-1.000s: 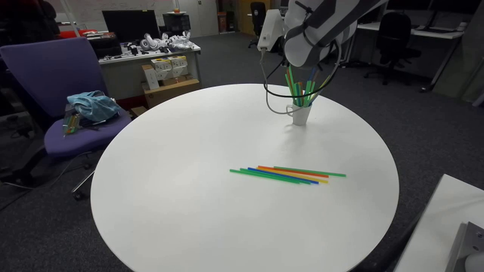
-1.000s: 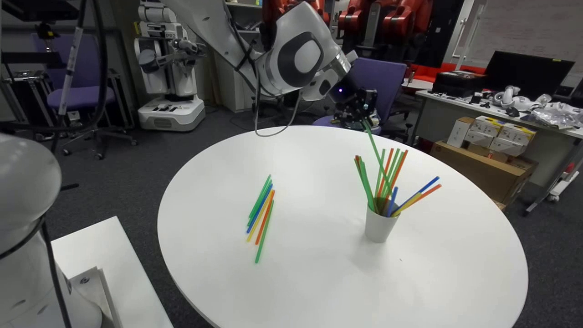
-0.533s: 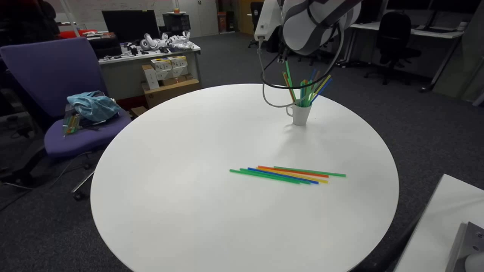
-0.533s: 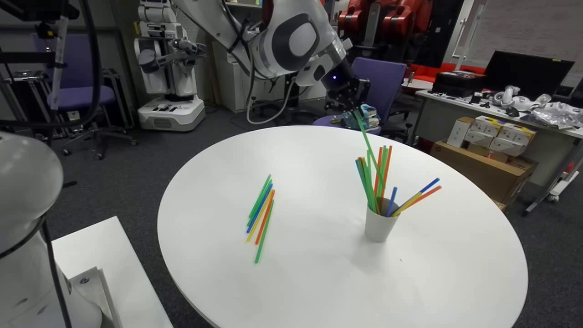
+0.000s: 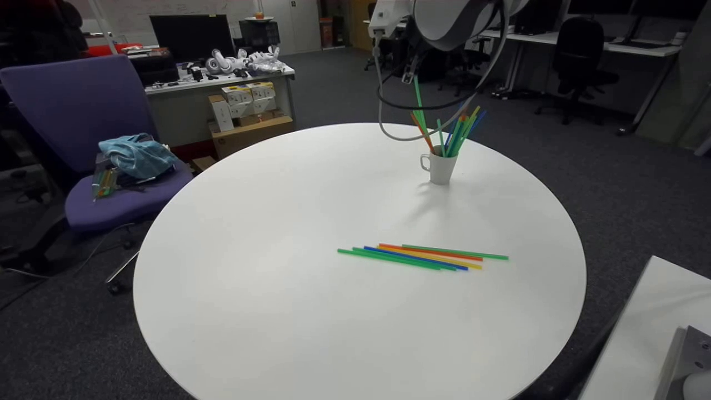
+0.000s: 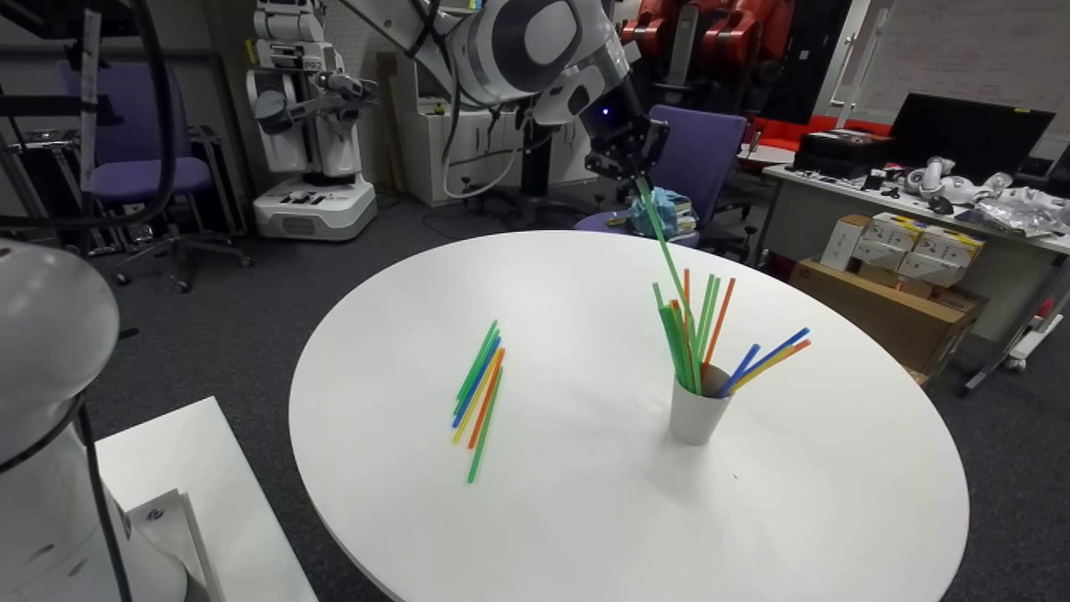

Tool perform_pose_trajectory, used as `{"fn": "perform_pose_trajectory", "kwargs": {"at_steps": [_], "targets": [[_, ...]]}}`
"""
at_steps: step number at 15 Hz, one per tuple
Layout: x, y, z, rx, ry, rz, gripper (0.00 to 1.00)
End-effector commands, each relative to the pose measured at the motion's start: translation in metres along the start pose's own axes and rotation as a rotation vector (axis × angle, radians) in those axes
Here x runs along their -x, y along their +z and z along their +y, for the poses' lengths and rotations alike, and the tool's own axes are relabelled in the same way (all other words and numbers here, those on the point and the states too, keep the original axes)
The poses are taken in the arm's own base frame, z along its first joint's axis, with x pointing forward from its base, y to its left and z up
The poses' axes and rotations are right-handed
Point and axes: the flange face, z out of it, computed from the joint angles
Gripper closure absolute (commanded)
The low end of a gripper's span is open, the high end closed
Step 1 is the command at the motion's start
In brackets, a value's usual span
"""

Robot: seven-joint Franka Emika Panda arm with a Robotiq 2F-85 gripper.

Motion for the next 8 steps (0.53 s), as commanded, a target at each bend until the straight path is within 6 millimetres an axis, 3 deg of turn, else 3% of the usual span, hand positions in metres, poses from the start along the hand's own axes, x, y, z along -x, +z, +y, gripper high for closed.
{"fn": "perform_pose_trajectory", "kwargs": {"at_steps": [1, 8], "targets": [[0.01, -0.03, -0.009, 0.029, -0.016, -0.024, 1.0], [0.026, -0.059, 0.008, 0.175, -0.096, 0.02, 1.0]]}}
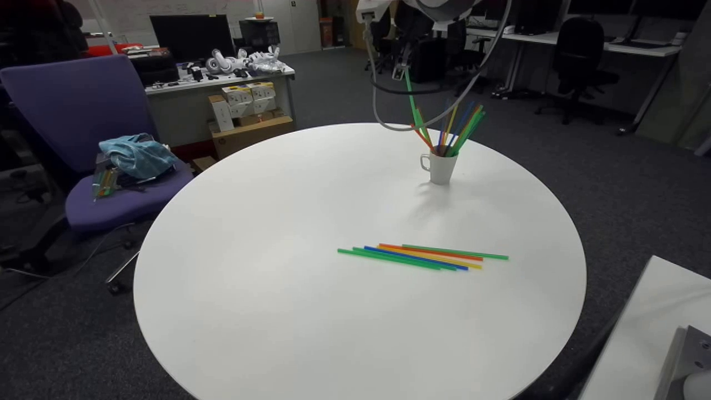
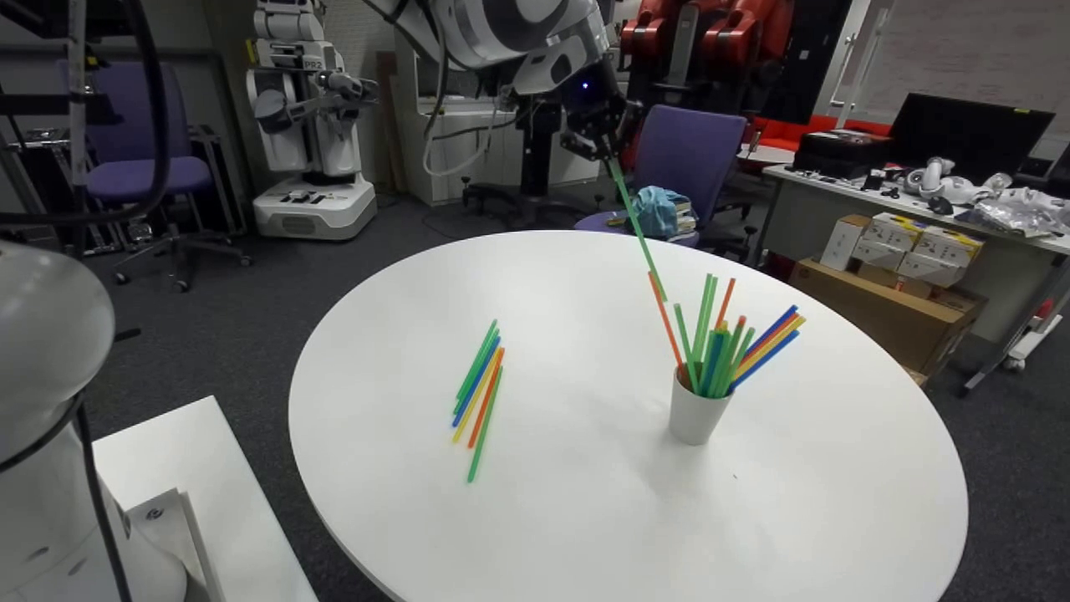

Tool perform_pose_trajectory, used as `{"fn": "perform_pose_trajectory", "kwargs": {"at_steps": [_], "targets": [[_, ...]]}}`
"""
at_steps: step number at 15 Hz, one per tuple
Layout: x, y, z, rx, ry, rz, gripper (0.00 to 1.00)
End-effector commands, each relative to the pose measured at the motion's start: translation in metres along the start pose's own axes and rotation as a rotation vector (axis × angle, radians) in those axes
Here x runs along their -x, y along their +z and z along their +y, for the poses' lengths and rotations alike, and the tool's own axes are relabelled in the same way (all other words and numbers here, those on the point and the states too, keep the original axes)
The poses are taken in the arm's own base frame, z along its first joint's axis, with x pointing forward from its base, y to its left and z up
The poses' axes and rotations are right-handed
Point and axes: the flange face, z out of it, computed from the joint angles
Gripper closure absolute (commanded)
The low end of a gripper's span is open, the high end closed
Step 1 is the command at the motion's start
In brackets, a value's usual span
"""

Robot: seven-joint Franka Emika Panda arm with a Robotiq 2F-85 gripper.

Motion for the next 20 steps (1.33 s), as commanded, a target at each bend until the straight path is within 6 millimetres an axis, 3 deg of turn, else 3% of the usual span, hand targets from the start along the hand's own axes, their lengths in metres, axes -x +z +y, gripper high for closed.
{"fn": "perform_pose_trajectory", "kwargs": {"at_steps": [1, 5, 8, 13, 20], "targets": [[0.001, -0.028, 0.0, 0.105, -0.019, 0.028, 1.0], [0.003, -0.031, 0.004, 0.189, -0.012, 0.073, 1.0], [0.004, -0.017, 0.012, 0.229, -0.023, 0.177, 1.0], [0.004, 0.04, 0.053, 0.301, -0.084, 0.365, 1.0], [-0.002, 0.148, 0.125, 0.45, -0.18, 0.444, 1.0]]}}
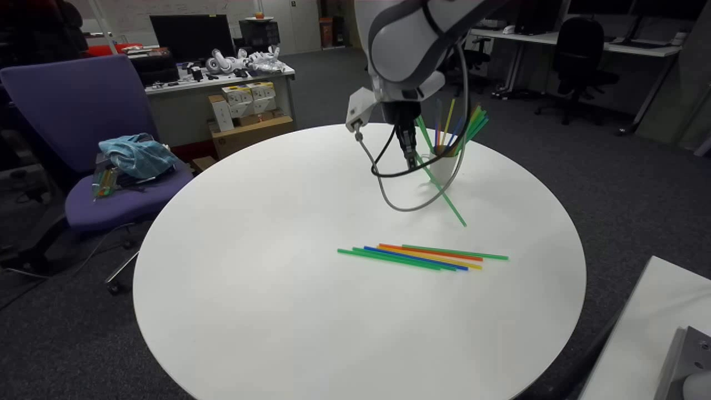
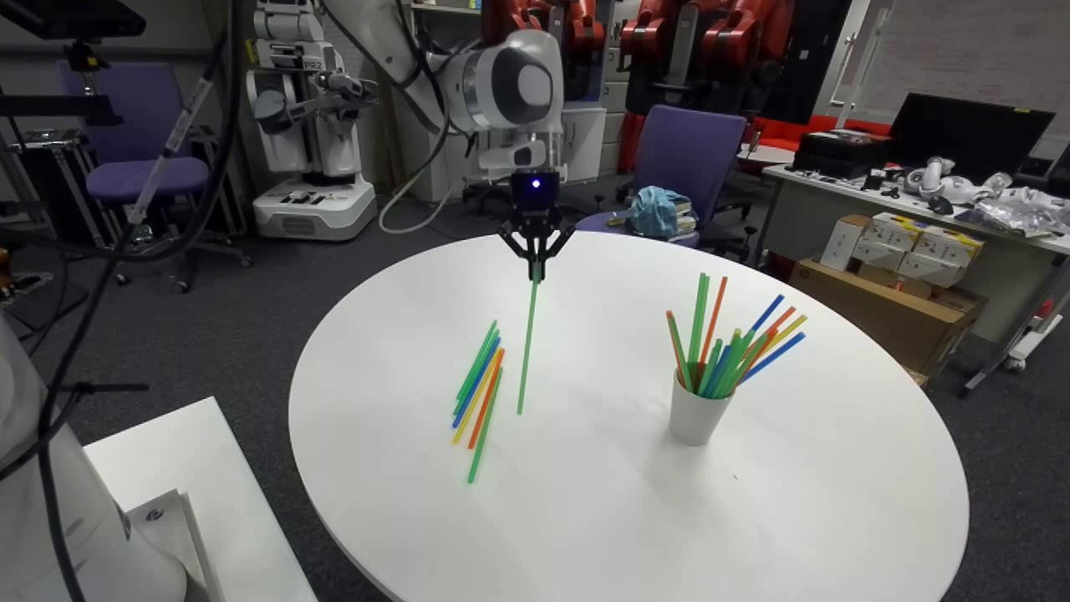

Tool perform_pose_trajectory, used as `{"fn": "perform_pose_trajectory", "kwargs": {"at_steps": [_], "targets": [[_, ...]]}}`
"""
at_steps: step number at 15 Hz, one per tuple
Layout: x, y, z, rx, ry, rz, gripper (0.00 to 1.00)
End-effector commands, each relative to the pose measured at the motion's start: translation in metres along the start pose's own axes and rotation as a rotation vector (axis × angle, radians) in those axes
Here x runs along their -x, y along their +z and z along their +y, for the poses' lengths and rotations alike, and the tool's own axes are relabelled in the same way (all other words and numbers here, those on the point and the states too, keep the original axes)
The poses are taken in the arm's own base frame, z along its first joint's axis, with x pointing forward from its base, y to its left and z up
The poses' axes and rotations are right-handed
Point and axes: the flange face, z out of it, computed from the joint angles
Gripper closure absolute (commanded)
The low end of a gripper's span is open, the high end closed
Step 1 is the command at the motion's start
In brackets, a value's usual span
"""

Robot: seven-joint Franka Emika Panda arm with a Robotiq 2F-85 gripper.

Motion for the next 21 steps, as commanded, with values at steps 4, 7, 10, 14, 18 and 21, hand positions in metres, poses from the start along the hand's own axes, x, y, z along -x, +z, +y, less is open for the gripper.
{"fn": "perform_pose_trajectory", "kwargs": {"at_steps": [4, 7, 10, 14, 18, 21], "targets": [[0.023, 0.08, -0.004, 0.051, -0.065, 0.017, 0.81], [0.024, 0.1, -0.007, 0.052, -0.093, 0.014, 0.59], [0.019, 0.11, -0.016, 0.079, -0.1, 0.012, 0.37], [0.004, 0.109, -0.034, 0.084, -0.052, -0.016, 0.07], [-0.017, 0.123, -0.046, 0.075, -0.026, -0.03, 0.0], [-0.037, 0.143, -0.042, 0.051, -0.02, -0.025, 0.0]]}}
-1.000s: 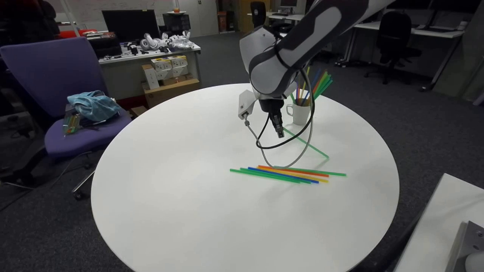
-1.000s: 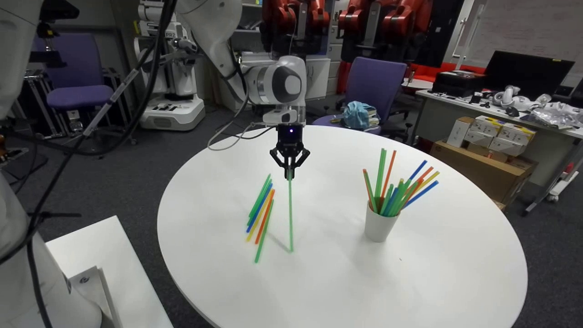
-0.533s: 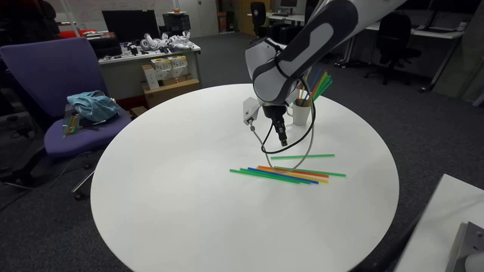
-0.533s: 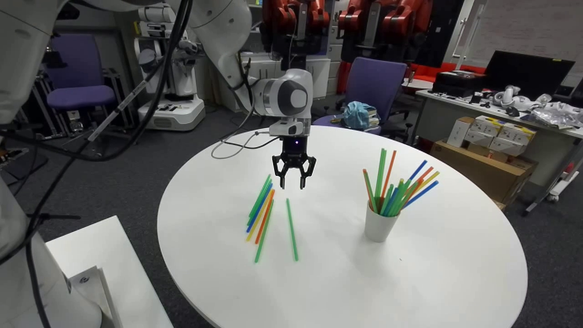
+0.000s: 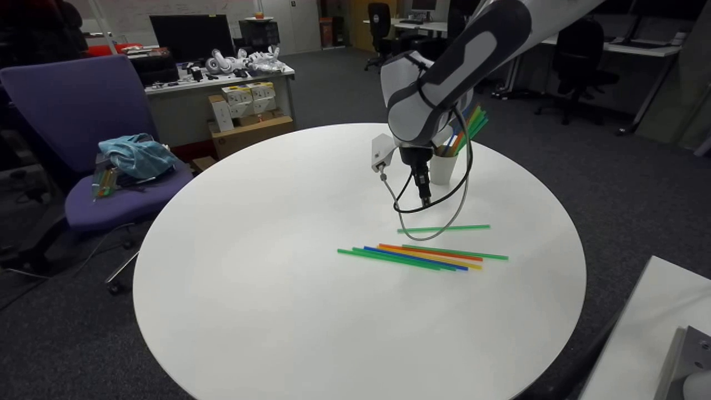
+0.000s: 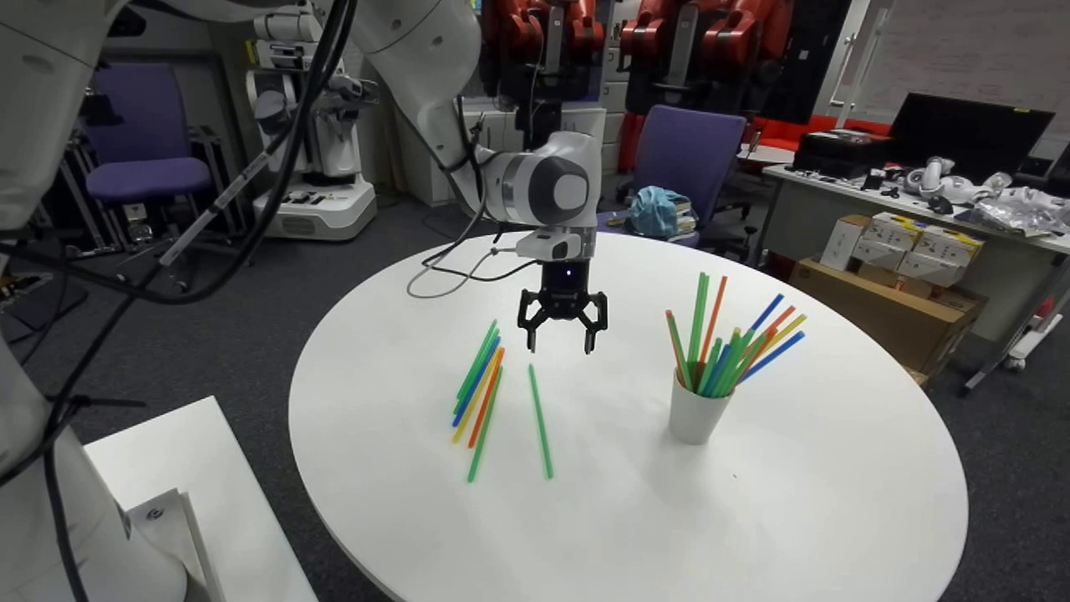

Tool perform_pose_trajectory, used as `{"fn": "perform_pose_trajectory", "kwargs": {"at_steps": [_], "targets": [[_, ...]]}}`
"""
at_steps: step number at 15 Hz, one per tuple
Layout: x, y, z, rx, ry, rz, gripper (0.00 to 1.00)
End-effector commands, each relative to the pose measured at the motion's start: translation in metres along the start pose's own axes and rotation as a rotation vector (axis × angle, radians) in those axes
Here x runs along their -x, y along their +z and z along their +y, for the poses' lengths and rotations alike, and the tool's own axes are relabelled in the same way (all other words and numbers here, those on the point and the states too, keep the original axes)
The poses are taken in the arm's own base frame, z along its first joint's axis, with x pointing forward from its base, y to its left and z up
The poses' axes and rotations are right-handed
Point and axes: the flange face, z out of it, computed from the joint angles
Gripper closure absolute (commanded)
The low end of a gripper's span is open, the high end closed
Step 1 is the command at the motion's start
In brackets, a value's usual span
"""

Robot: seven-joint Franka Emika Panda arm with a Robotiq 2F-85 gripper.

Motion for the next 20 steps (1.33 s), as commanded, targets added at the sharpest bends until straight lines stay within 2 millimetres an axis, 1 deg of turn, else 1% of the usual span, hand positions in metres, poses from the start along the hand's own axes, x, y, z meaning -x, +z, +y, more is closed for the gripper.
{"fn": "perform_pose_trajectory", "kwargs": {"at_steps": [1, 5, 8, 11, 13, 20], "targets": [[-0.027, 0.023, 0.005, -0.02, -0.02, -0.025, 0.0], [-0.051, 0.063, 0.02, -0.054, -0.114, -0.068, 0.0], [-0.067, 0.08, 0.022, -0.12, -0.103, -0.124, 0.0], [-0.084, 0.083, 0.018, -0.176, -0.069, -0.177, 0.0], [-0.091, 0.086, 0.015, -0.189, -0.054, -0.194, 0.0], [-0.1, 0.098, 0.016, -0.151, -0.053, -0.197, 0.0]]}}
